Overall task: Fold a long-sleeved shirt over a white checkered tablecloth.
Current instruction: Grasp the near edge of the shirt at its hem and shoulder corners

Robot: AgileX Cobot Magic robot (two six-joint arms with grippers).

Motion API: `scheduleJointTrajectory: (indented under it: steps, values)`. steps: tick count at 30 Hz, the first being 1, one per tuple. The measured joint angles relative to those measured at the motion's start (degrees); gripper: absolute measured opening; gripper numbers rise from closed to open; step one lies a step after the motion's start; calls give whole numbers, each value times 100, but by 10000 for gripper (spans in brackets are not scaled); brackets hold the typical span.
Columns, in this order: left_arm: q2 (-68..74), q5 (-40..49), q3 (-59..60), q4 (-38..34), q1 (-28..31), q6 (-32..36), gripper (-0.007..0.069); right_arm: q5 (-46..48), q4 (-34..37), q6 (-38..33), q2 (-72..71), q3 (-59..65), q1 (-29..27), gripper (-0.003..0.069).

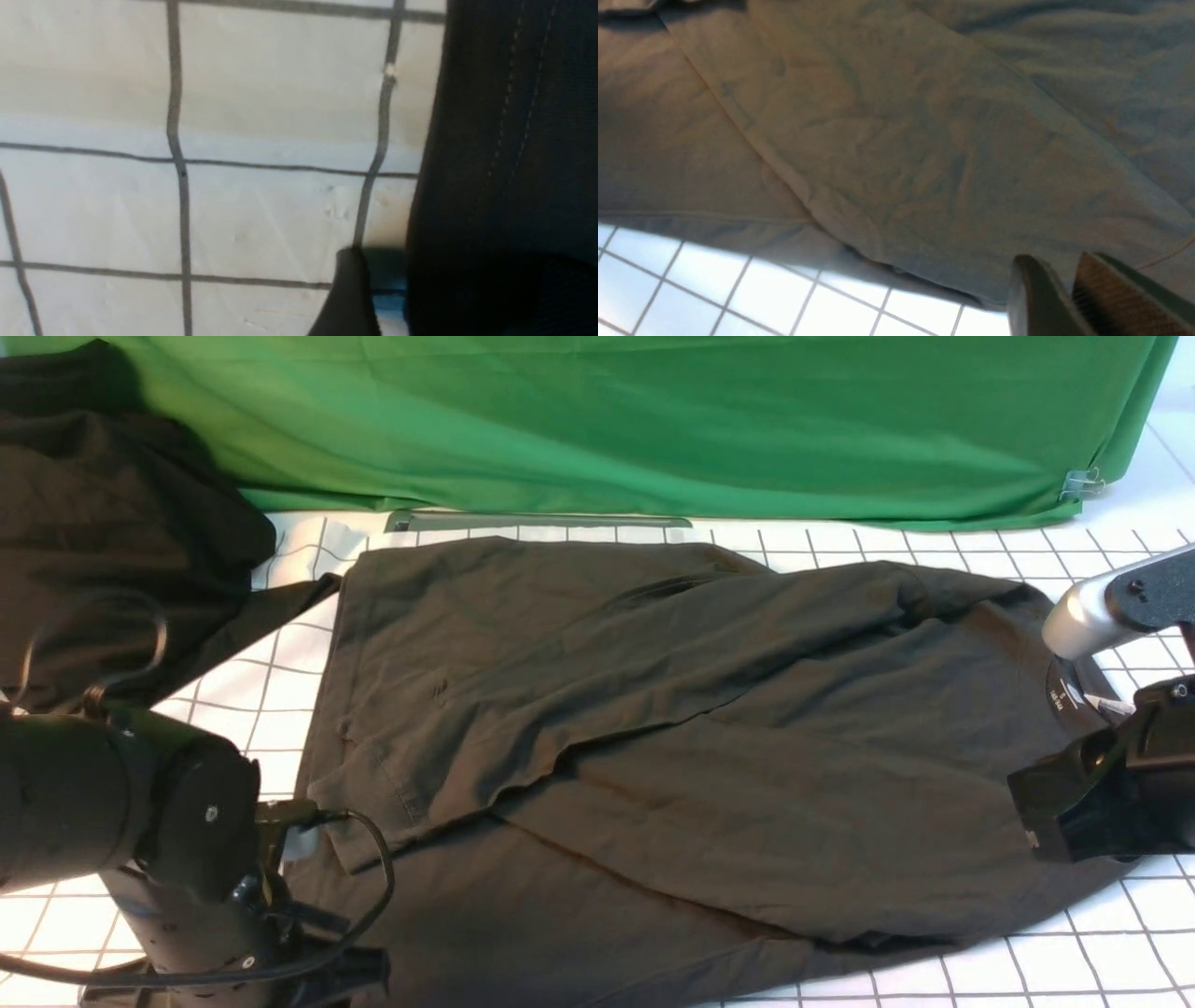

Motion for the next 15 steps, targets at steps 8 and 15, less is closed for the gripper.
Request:
scheduleJointTrajectory:
  steps: [8, 15]
  values:
    - [7, -206, 37, -129, 0, 173, 345, 1534, 6, -497, 203, -791, 0, 136]
    - [-40, -311, 37, -290, -12, 717, 27, 2487, 13, -925, 991, -1124, 5, 150]
